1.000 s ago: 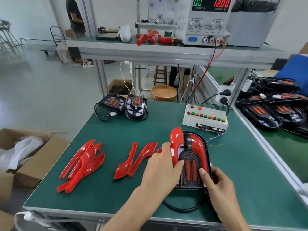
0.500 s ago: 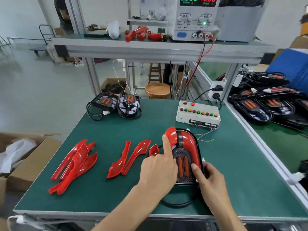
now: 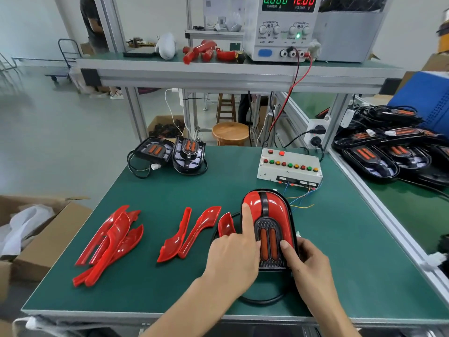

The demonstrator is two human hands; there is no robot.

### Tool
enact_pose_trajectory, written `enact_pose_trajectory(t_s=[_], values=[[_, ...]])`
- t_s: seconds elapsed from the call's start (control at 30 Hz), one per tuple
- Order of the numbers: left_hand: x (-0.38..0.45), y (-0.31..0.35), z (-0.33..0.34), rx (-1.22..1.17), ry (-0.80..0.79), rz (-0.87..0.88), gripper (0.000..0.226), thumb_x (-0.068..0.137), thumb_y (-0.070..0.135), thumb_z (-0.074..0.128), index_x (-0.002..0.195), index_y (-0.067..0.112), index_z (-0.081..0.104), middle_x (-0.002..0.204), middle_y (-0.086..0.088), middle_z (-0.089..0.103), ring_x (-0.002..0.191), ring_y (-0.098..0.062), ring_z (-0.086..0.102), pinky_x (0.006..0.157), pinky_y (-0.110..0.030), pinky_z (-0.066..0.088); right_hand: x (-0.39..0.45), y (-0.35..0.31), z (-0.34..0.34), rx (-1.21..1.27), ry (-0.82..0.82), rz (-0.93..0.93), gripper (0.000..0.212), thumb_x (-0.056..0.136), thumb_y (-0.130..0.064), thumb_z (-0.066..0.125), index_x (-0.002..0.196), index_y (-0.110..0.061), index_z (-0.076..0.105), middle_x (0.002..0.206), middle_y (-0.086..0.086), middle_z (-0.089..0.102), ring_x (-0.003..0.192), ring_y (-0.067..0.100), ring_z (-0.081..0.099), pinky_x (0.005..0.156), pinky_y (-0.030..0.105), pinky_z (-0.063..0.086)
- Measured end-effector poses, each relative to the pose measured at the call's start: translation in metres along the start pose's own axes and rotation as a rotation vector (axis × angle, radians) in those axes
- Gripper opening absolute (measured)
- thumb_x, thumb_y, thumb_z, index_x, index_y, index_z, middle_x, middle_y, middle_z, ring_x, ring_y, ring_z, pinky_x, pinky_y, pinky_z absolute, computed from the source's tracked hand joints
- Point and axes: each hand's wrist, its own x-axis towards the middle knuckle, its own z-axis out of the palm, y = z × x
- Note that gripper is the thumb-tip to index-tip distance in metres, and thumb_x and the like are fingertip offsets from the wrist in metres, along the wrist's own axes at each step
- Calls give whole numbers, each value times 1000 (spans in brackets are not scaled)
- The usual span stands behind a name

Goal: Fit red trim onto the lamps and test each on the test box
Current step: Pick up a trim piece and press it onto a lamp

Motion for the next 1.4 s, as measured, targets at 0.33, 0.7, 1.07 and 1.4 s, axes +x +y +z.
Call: enact_pose_trajectory(t_s=[0.33, 0.7, 1.07, 1.4], values=[[3, -8, -5, -204, -84, -117, 75, 105, 37, 40, 161, 22, -7, 96, -7, 71, 86, -31, 67, 66, -36, 38, -1, 0, -1, -21, -17, 5, 9, 95, -25, 70, 92, -19, 76, 89, -4, 79, 83, 11, 73, 71, 13, 52], [-3, -9, 0, -269, -25, -112, 74, 104, 39, 39, 160, 30, -9, 78, 0, 68, 73, -26, 65, 60, -37, 36, -2, -3, -1, -37, -24, -13, 9, 95, -31, 70, 92, -38, 75, 90, -7, 79, 85, 10, 73, 73, 15, 52], [-1, 1, 5, -50, 39, -192, 65, 102, 41, 40, 157, 17, 16, 93, -3, 72, 83, -26, 70, 63, -32, 37, -2, 2, 0, -62, -5, -22, 4, 93, -33, 71, 92, -36, 74, 87, -4, 78, 84, 20, 72, 85, 42, 58], [-2, 4, 8, -1, 41, -157, 70, 103, 45, 37, 161, 17, 8, 90, -1, 73, 80, -23, 70, 62, -30, 36, 0, 6, 1, -69, -2, -33, 4, 94, -33, 71, 91, -35, 74, 86, -5, 78, 82, 18, 72, 82, 41, 59]])
